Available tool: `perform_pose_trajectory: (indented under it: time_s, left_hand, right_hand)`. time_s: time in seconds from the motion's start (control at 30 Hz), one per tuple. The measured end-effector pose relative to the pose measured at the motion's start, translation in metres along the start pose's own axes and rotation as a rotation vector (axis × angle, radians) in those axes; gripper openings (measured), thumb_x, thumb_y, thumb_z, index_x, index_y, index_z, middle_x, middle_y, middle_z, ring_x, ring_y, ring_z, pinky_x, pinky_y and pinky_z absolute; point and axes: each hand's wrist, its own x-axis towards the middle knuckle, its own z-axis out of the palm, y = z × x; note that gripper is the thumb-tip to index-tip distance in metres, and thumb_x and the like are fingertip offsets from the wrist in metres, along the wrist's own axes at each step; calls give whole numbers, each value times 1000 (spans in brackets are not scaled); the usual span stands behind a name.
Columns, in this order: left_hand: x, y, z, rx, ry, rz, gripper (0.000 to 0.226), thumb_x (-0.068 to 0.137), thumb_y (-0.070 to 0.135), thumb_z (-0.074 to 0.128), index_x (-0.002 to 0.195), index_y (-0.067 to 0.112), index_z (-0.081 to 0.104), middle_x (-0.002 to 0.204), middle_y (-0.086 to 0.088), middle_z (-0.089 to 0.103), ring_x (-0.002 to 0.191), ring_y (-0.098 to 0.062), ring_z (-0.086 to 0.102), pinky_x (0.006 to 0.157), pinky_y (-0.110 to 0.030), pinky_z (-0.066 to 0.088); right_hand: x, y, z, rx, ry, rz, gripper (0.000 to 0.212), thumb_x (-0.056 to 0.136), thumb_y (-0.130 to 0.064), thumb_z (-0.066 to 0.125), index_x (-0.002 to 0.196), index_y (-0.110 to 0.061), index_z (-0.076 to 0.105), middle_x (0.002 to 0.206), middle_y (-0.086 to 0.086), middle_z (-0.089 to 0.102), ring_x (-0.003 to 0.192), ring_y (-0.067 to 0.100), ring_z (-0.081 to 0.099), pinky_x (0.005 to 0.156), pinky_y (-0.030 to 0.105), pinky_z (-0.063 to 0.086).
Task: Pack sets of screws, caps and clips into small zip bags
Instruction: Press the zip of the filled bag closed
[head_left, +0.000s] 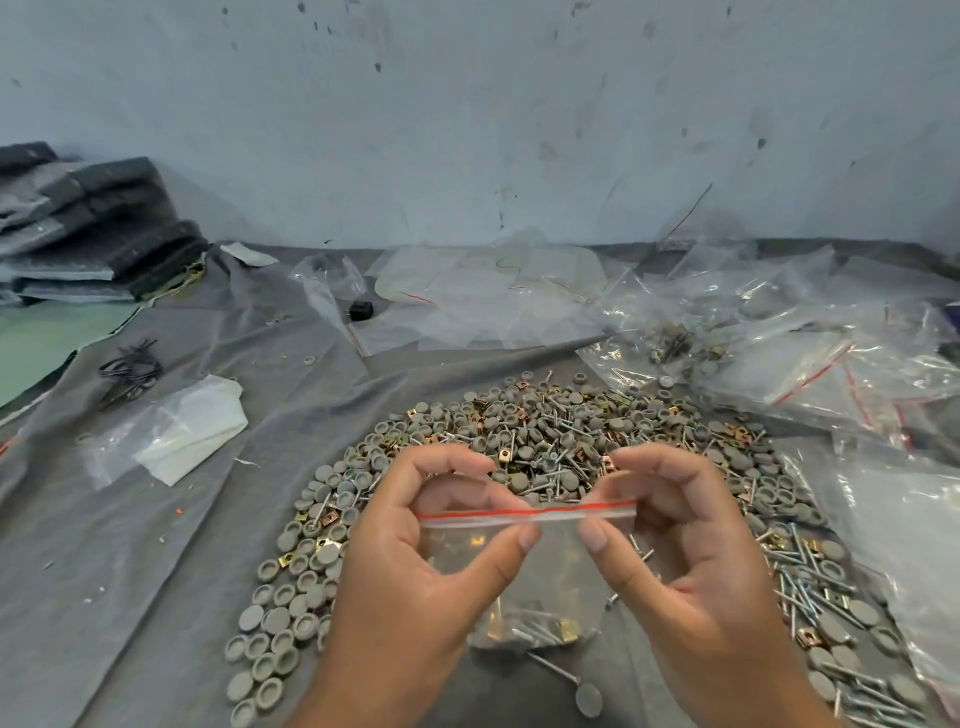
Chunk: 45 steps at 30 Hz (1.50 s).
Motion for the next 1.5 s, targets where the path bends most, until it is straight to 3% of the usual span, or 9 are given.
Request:
perform_pose_trajectory:
  time_s: [0.27, 0.47, 0.67, 0.77, 0.93, 1.1, 1.23, 1.4, 1.5]
  left_hand:
    - [-1, 2, 1, -9, -50, 10, 38, 72, 25, 86, 95, 34, 56, 85, -6, 77, 78, -16, 74, 72, -18, 55]
    - [-3, 1, 0, 17, -45, -35, 45, 68, 38, 89, 102, 41, 59, 87, -4, 78, 84, -18, 75, 76, -28, 54]
    - [-2, 2, -1, 19, -63, -28, 45, 71, 49, 88, 106, 39, 61, 91, -4, 77, 84, -18, 75, 78, -20, 54]
    - [0, 2, -3, -17, -57, -56, 46, 70, 51, 89, 103, 37, 61, 90, -6, 77, 82, -18, 74, 75, -20, 55]
    - [1, 1, -5, -48, -87, -41, 40, 73, 42, 90, 94, 34, 56, 89, -10, 76, 80, -17, 74, 72, -19, 55]
    - [1, -1, -7, -67, -58, -80, 47, 65, 49, 93, 96, 39, 58, 89, -9, 79, 82, -22, 76, 72, -21, 56]
    - [3, 0, -8, -133, 11, -116, 51, 54, 52, 97, 87, 38, 60, 86, -12, 78, 76, -20, 76, 60, -23, 57]
    - [5, -1, -10, -110, 24, -55, 49, 52, 52, 97, 76, 39, 56, 78, -11, 77, 83, -18, 76, 76, -19, 56]
    - [6, 0, -10, -146, 35, -109, 50, 48, 54, 97, 75, 39, 58, 79, -12, 78, 79, -15, 76, 68, -17, 56]
  right_hand:
    - [-2, 0, 3, 16, 11, -42, 37, 82, -50, 77, 112, -38, 58, 92, 0, 72, 85, 16, 69, 80, 19, 53]
    - [-2, -1, 4, 6, -3, -40, 36, 79, -28, 73, 109, -41, 57, 92, 1, 71, 83, 13, 67, 79, 19, 52]
    - [-1, -4, 4, -11, 12, -17, 41, 78, -53, 79, 111, -40, 58, 91, 4, 74, 81, 17, 71, 77, 22, 54]
    - [0, -4, 2, 14, 26, -1, 39, 77, -53, 81, 107, -40, 58, 92, 6, 73, 83, 18, 69, 78, 22, 53]
    - [-2, -4, 2, 8, -17, 6, 41, 78, -29, 78, 113, -36, 57, 91, 5, 73, 78, 17, 70, 69, 22, 56]
    - [-2, -5, 3, 14, 3, 25, 42, 78, -49, 81, 113, -38, 59, 93, 5, 75, 85, 19, 73, 76, 20, 56]
    - [2, -4, -2, 103, 44, 31, 40, 75, -46, 85, 105, -36, 60, 93, 9, 75, 86, 19, 72, 78, 21, 56]
    - [7, -7, -5, 121, 68, 43, 43, 65, -50, 90, 96, -40, 63, 89, 8, 78, 83, 19, 75, 73, 18, 57]
    - [12, -13, -13, 113, 15, 102, 41, 64, -52, 89, 96, -38, 68, 89, 7, 78, 85, 17, 76, 71, 16, 56]
